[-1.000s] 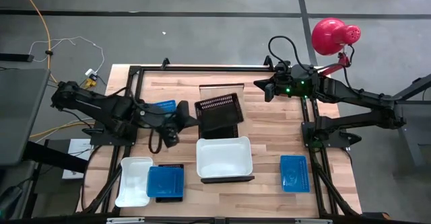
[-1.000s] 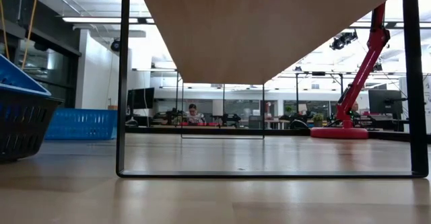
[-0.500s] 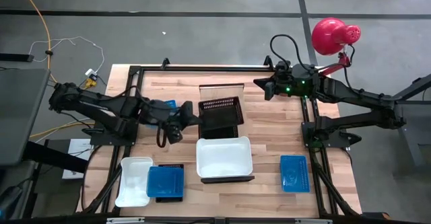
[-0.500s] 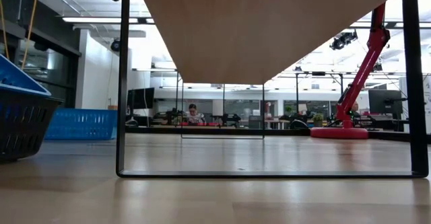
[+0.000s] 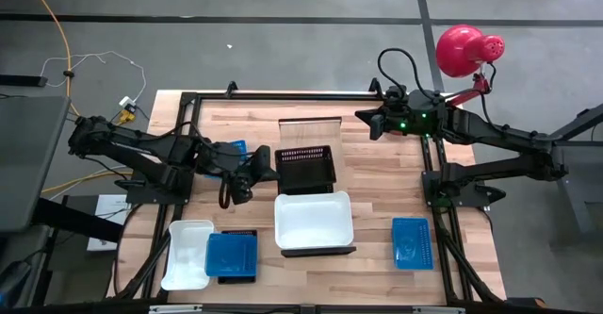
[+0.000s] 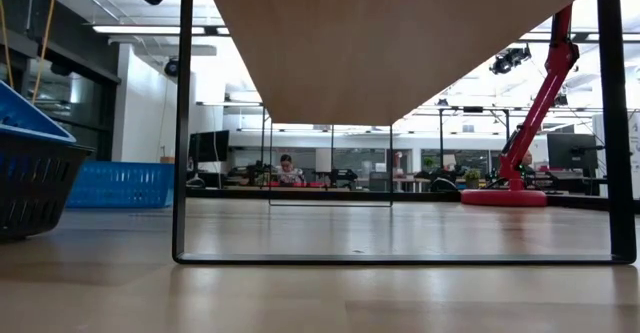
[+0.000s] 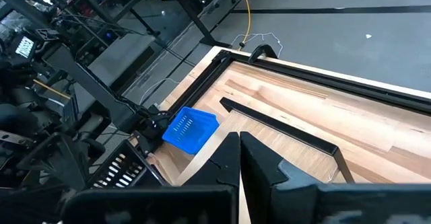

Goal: Stack baskets on shelf by color
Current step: Stack the top black bin on the black bin on the shelf, then put the top blue bin on the shelf

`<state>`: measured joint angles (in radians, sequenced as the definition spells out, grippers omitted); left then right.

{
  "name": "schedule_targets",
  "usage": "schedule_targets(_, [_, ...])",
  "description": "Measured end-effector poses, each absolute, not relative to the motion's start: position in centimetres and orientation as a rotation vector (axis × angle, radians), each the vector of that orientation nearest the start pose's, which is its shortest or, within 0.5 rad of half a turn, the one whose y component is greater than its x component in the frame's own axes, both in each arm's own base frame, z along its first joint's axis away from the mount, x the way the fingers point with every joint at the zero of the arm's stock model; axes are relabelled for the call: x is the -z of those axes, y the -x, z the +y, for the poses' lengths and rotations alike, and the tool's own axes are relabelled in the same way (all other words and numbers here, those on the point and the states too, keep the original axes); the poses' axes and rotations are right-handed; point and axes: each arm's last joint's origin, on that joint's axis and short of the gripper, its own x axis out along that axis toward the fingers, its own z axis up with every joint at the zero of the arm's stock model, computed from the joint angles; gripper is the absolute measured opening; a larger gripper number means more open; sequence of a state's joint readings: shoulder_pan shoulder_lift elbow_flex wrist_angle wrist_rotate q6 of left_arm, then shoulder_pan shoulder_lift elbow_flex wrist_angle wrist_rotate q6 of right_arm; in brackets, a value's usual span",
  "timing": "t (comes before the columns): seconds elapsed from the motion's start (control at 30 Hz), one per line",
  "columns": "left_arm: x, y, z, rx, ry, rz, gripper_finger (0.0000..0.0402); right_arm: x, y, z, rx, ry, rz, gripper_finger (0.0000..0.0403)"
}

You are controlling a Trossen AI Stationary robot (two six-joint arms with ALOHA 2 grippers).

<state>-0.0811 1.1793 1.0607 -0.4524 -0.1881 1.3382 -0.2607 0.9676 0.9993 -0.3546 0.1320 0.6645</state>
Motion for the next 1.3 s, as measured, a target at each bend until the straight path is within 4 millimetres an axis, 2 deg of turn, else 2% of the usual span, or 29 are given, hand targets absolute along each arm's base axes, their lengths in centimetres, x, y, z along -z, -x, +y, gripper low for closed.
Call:
schedule_targets(0.4, [-32.2, -25.1, -1.5, 0.304, -1.335, 0.581, 0.0011, -35.8, -19.7, -5.6, 0.483, -0.657, 0.186, 0.0])
schedule_targets(1.0, [-32.1, -25.1, -1.3, 0.323, -1.32, 0.577, 0.0113, -35.8, -19.7, -5.6, 0.483, -0.661, 0.185, 0.0])
schedule_targets(1.13, [-32.5, -25.1, -1.2, 0.262, -1.334, 0.604, 0.0132, -35.8, -19.7, -5.6, 0.482, -0.661, 0.185, 0.0])
schedule_targets(1.3, [-34.7, -24.7, -0.6, 0.08, -1.254, 0.614, 0.0147, -35.8, -19.7, -5.6, 0.482, -0.661, 0.185, 0.0])
